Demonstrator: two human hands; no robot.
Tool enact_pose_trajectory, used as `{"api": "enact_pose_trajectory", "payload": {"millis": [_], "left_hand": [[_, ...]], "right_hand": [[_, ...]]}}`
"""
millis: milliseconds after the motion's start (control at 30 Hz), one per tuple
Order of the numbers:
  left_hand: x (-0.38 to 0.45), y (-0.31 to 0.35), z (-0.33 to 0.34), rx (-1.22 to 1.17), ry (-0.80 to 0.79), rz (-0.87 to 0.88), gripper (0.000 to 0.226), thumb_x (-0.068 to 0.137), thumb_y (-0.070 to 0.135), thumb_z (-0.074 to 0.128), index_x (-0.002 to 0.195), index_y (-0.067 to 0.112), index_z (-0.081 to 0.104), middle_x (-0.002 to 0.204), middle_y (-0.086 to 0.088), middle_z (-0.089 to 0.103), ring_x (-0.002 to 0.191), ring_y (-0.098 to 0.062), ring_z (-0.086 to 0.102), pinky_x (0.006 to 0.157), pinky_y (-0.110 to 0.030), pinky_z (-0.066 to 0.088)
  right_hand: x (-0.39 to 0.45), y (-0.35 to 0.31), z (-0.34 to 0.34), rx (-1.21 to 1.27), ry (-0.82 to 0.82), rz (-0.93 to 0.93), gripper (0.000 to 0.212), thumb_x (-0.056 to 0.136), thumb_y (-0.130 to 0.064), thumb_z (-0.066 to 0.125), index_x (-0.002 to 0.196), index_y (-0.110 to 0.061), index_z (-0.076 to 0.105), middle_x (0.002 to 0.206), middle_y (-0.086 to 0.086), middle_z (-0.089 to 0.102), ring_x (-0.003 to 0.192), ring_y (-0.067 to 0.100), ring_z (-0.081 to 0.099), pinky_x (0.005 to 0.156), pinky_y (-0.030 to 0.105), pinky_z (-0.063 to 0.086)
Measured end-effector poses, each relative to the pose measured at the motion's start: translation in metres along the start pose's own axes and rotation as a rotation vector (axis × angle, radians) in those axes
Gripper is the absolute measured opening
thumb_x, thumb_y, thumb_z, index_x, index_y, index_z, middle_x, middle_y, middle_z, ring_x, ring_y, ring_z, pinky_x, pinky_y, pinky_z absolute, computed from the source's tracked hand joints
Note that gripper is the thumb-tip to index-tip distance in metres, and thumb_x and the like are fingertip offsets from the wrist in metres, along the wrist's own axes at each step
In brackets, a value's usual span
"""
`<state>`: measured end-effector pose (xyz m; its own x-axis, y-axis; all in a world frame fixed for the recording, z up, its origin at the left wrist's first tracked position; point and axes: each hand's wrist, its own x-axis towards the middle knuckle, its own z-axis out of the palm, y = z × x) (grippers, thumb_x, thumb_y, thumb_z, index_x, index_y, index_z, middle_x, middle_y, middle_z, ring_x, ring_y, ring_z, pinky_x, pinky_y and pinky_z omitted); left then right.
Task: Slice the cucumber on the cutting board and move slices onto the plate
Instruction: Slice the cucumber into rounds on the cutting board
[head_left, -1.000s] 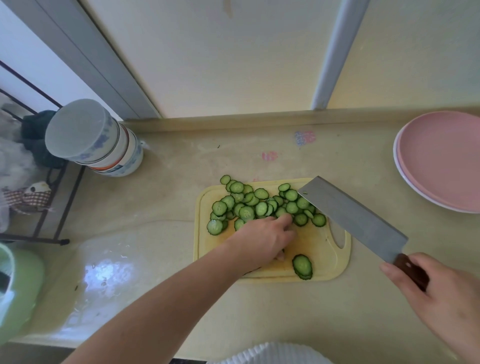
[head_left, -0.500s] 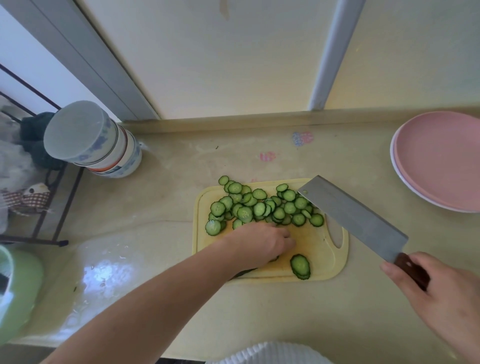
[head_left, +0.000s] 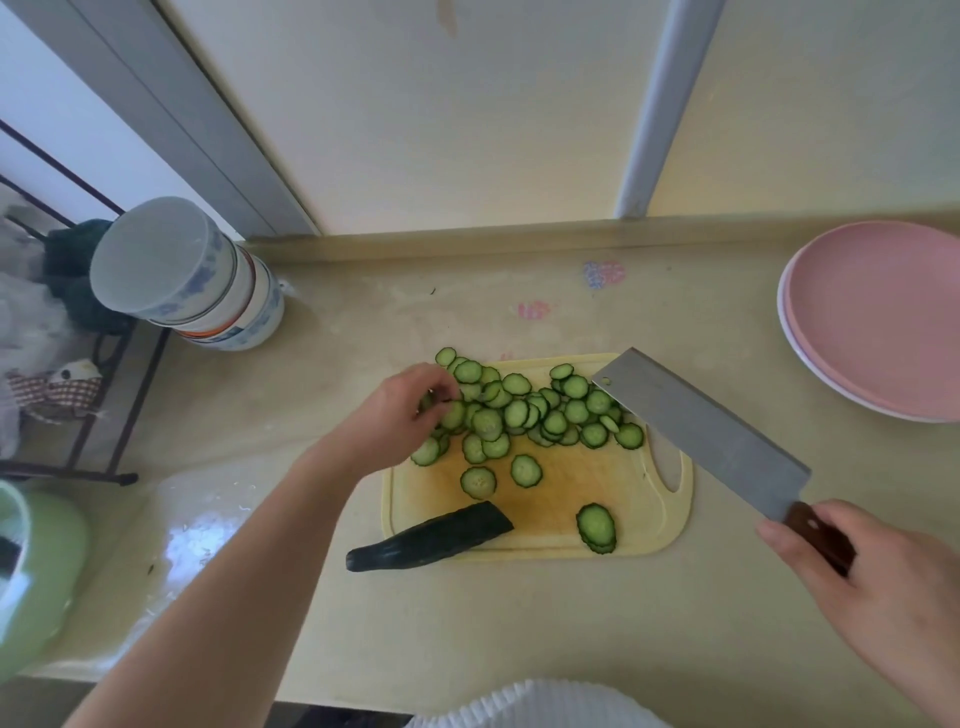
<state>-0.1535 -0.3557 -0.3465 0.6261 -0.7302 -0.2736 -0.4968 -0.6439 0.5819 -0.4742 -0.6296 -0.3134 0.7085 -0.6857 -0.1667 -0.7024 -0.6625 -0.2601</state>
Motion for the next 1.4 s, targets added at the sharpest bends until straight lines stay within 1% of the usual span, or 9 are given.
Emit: {"api": "enact_pose_trajectory", "payload": {"millis": [200,300,433,567,900,1000,1133,1267,1400], "left_hand": [[-0.011,-0.022,0.014,0.229,0.241,0.092,0.026,0.093,0.009,0.069,0.118,0.015,0.066,0.128,0.001,0.055,0.071,-0.017,0.061,0.058,-0.024,0.045],[-0.012,-0.012,0.024,0.486,0.437,0.206,0.033,0.081,0.009,0.081,0.113,0.012,0.072,0.122,-0.01,0.065,0.091,-0.035,0.063,0.066,-0.041,0.053],[-0.009,0.014,0.039,0.554,0.229,0.617,0.045,0.075,0.008,0.084,0.117,0.019,0.074,0.121,-0.002,0.071,0.115,-0.036,0.059,0.094,-0.05,0.049],[-0.003,0.028,0.06,0.551,0.035,0.814,0.035,0.088,0.006,0.067,0.119,0.022,0.072,0.122,0.004,0.071,0.12,-0.031,0.054,0.101,-0.045,0.041],[0.003,0.04,0.046,0.203,-0.111,0.468,0.015,0.094,0.004,0.068,0.106,0.011,0.071,0.097,0.0,0.066,0.088,-0.017,0.062,0.084,-0.027,0.047],[-0.003,0.03,0.026,-0.153,0.184,-0.017,0.016,0.097,0.006,0.064,0.103,0.019,0.07,0.095,0.009,0.067,0.08,0.003,0.061,0.074,-0.01,0.047],[-0.007,-0.003,0.016,-0.238,0.385,-0.337,0.016,0.095,0.013,0.068,0.095,0.029,0.068,0.087,0.011,0.065,0.081,-0.005,0.059,0.065,-0.013,0.04],[-0.01,-0.012,0.023,-0.069,0.423,-0.314,0.008,0.093,0.013,0.071,0.099,0.016,0.076,0.087,0.008,0.062,0.073,-0.006,0.054,0.066,-0.02,0.047],[-0.015,0.028,0.046,0.14,0.545,0.17,0.007,0.09,0.005,0.072,0.095,0.006,0.075,0.091,-0.005,0.068,0.078,-0.023,0.061,0.073,-0.036,0.056]], "right_hand": [[0.0,0.003,0.001,0.007,-0.002,0.004,0.068,0.072,-0.092,0.025,0.073,-0.028,0.05,0.041,-0.002,0.05,0.041,0.015,0.052,0.042,0.037,0.047],[-0.002,0.002,0.0,0.004,0.005,0.009,0.064,0.073,-0.09,0.027,0.069,-0.03,0.049,0.039,-0.002,0.048,0.04,0.014,0.051,0.041,0.036,0.046],[-0.004,0.002,-0.001,-0.007,0.006,0.016,0.062,0.073,-0.09,0.026,0.069,-0.032,0.048,0.039,-0.003,0.048,0.04,0.015,0.052,0.041,0.036,0.046],[-0.006,0.003,0.0,-0.003,0.01,0.018,0.059,0.071,-0.092,0.026,0.074,-0.037,0.048,0.039,-0.005,0.049,0.04,0.015,0.052,0.041,0.036,0.047],[-0.006,0.004,0.001,0.022,0.002,0.015,0.06,0.072,-0.091,0.027,0.078,-0.036,0.049,0.04,-0.003,0.05,0.039,0.013,0.052,0.041,0.036,0.048],[-0.006,0.004,0.001,0.028,0.001,0.017,0.063,0.071,-0.091,0.027,0.073,-0.032,0.05,0.04,-0.002,0.05,0.039,0.014,0.052,0.041,0.037,0.047],[-0.007,0.003,0.0,0.017,0.004,0.03,0.064,0.07,-0.091,0.026,0.071,-0.032,0.05,0.041,-0.001,0.051,0.041,0.015,0.053,0.042,0.038,0.048],[-0.005,0.006,0.0,0.006,0.003,0.035,0.062,0.07,-0.092,0.026,0.074,-0.035,0.049,0.039,-0.003,0.049,0.04,0.015,0.052,0.041,0.037,0.047],[-0.007,0.006,-0.001,0.015,0.02,0.058,0.066,0.07,-0.092,0.026,0.072,-0.031,0.05,0.041,-0.004,0.049,0.041,0.018,0.053,0.041,0.038,0.048]]}}
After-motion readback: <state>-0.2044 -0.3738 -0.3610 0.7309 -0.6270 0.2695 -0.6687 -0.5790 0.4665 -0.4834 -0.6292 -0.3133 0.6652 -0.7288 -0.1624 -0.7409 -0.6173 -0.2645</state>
